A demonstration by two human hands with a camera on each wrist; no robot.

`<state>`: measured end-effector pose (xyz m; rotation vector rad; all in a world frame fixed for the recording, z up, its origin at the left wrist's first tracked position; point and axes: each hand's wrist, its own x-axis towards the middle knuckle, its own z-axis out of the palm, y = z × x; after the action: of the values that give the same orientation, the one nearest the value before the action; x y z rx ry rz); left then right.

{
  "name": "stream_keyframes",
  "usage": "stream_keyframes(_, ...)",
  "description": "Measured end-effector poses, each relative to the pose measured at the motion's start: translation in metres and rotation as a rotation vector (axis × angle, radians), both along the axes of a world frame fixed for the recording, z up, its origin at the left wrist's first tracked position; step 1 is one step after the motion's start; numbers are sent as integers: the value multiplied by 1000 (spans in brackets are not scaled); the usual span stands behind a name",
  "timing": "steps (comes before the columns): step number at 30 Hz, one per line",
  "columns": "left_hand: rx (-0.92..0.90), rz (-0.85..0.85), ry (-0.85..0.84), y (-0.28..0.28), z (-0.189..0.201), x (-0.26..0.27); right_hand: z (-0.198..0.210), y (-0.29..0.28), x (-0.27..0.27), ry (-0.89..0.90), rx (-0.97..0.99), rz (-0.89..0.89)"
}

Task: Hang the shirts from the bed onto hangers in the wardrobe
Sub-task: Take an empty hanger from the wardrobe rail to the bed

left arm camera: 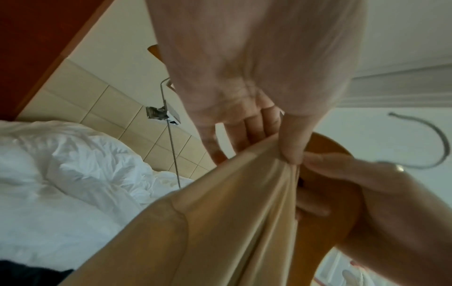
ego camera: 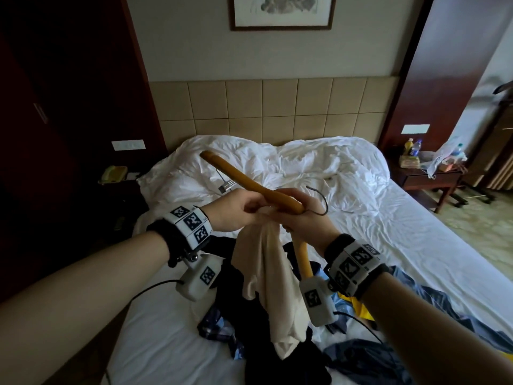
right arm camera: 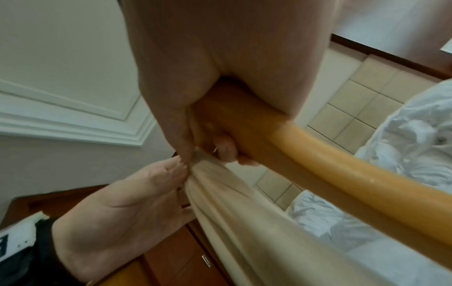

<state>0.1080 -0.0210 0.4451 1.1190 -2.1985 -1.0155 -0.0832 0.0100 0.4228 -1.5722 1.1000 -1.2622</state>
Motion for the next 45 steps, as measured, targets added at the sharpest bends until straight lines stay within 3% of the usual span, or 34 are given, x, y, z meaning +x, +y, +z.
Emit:
stream_keyframes(4, 153, 62, 209, 0, 9, 1, -16, 8, -6, -79, 209, 115)
stream_keyframes(8, 201, 126, 315, -4, 25, 13, -43, 6, -7, 88, 297, 127)
stream_keyframes(13, 132, 178, 349, -18, 44, 49, -57, 2, -20, 298, 240, 41)
stream_keyframes(15, 60, 150, 221, -22, 44, 67, -47, 0, -28, 329, 232, 11)
stream_keyframes(21, -61, -5, -400, -15, 10, 86, -13, -15, -26, 398, 55, -61)
stream_keyframes(26, 147, -128, -628, -4, -5, 84, 0, -21, -19, 500, -19, -81)
stream_keyframes(28, 89, -193, -739, -2, -11, 82, -1, -21, -20, 507, -29, -93)
stream_keyframes(30, 36, -226, -789, -1, -23, 79, -2, -21, -21, 503, -26, -103)
stream_keyframes(35, 142, -113, -530, -2, -41, 76, -5, -21, -25, 524, -11, -137)
stream_keyframes(37, 127, -133, -498, -3, -43, 80, -7, -23, -32, 512, -4, -177)
stream_keyframes(42, 136, -339, -862, 9, -56, 77, -19, -22, -46, 476, 21, -241)
stream_keyframes(45, -47, -358, -1076, 12, -52, 65, -24, -21, -51, 501, 42, -250)
